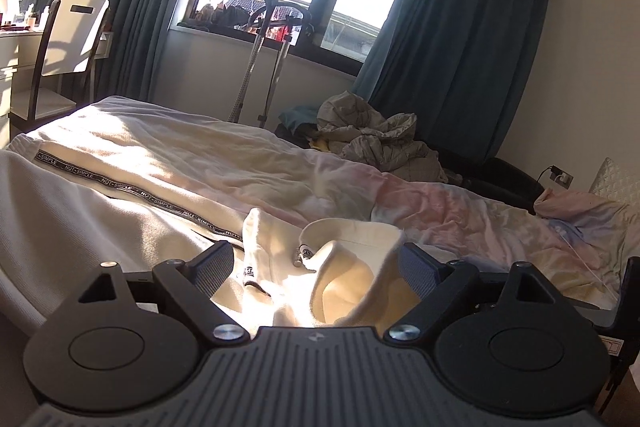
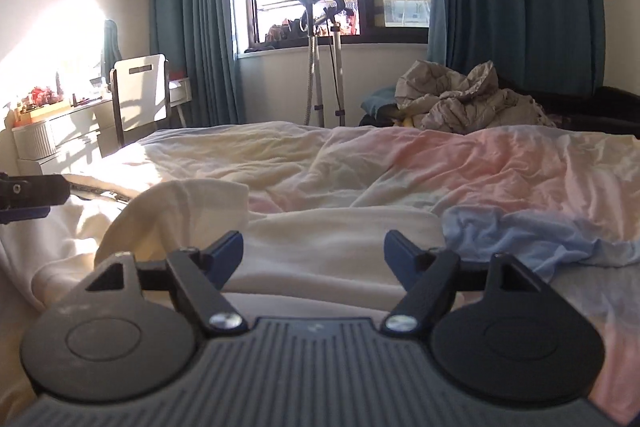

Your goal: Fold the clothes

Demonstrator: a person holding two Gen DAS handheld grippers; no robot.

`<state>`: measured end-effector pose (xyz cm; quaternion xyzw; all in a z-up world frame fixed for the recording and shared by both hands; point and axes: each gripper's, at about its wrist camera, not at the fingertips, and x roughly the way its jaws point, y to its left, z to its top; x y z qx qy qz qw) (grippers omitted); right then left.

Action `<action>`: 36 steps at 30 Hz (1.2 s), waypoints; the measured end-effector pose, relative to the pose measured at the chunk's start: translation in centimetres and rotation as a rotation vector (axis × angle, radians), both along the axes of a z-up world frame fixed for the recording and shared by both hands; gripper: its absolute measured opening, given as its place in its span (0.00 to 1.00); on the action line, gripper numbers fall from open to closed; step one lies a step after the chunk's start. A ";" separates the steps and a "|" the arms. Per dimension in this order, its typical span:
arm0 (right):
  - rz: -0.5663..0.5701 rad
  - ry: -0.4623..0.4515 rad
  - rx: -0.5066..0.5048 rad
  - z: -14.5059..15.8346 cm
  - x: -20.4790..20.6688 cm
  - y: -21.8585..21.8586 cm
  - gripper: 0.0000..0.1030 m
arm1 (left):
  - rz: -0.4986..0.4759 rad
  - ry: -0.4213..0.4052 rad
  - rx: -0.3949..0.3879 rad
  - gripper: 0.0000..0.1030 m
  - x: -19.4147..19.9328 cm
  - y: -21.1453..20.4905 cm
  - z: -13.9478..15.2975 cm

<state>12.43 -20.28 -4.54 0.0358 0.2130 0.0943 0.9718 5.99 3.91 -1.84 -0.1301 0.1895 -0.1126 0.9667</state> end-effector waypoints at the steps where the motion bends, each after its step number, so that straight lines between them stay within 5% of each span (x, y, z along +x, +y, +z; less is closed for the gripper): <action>1: -0.013 0.055 0.010 -1.2 1.1 -0.1 0.75 | -0.009 -0.001 0.004 0.88 0.1 -0.2 0.0; 4: -0.031 0.172 0.053 -3.8 2.5 -0.2 0.76 | -0.052 0.009 0.016 0.86 1.0 -1.5 0.4; 9: -0.036 0.172 0.103 -3.5 2.6 -0.9 0.76 | -0.107 0.051 0.107 0.80 3.8 -5.1 0.7; 15: -0.066 0.182 0.207 -2.1 2.3 -3.5 0.75 | -0.122 0.148 0.205 0.59 7.4 -8.4 -0.6; 17: -0.079 0.177 0.225 -1.8 2.2 -4.3 0.75 | -0.149 0.174 0.222 0.30 8.0 -8.8 -0.7; 20: -0.088 0.190 0.255 -1.9 2.3 -4.8 0.75 | -0.114 0.226 0.191 0.16 8.4 -7.9 -0.1; 27: -0.066 0.177 0.265 -1.6 2.0 -5.2 0.76 | -0.045 0.312 0.025 0.16 8.1 -3.7 -2.1; 36: -0.061 0.248 0.395 -1.8 2.7 -8.1 0.76 | -0.043 0.258 0.126 0.20 6.9 -4.7 -3.6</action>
